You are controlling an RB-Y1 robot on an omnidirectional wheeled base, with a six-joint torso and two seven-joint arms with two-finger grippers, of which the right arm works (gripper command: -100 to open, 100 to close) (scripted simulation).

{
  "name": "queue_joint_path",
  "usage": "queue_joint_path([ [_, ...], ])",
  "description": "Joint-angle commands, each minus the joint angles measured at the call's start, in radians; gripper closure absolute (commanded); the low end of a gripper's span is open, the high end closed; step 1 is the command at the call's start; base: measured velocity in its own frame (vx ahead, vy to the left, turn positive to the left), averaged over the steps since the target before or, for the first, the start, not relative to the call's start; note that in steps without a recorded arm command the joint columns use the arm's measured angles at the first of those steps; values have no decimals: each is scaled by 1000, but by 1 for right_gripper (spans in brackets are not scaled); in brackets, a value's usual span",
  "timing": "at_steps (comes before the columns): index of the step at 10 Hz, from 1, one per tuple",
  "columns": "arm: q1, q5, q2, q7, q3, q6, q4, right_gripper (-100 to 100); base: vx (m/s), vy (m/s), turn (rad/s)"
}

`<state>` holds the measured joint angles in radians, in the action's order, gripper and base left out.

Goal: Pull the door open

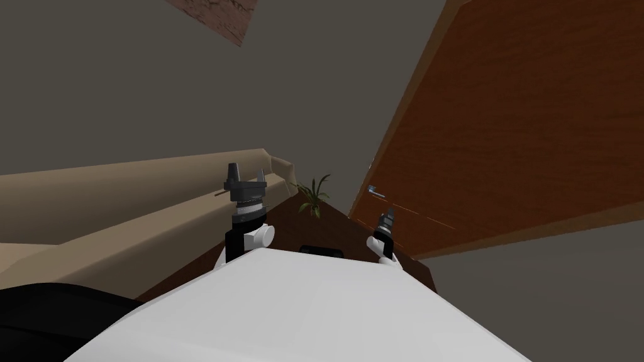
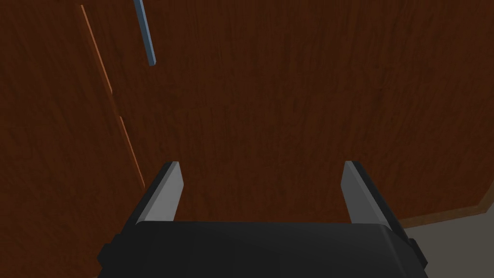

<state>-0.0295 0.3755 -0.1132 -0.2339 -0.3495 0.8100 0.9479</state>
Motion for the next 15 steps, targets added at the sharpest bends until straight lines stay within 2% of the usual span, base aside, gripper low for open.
queue_joint_path([
  [1, -22, 15, -1, -11, -17, 12, -50, -100, 36, -66, 204],
  [2, -36, 24, -1, -18, -28, 20, -79, -100, 60, -70, 188],
  [3, -36, 24, -1, -18, -28, 20, -85, -100, 52, -53, 65],
  [7, -92, 59, -4, -41, -69, 51, -212, -100, 48, -68, 163],
  [8, -92, 59, -4, -41, -69, 51, -212, -100, 48, -59, 58],
  [10, -116, 74, -4, -52, -86, 65, -263, -100, 33, -56, 128],
  [11, -116, 74, -4, -52, -86, 65, -268, -100, 30, -44, 60],
  [13, -140, 89, -5, -62, -104, 78, -323, -100, 29, -54, 125],
  [14, -140, 89, -5, -62, -104, 78, -323, -100, 23, -48, 54],
  [15, -160, 102, -6, -70, -118, 89, -367, -100, 48, -67, 141],
])
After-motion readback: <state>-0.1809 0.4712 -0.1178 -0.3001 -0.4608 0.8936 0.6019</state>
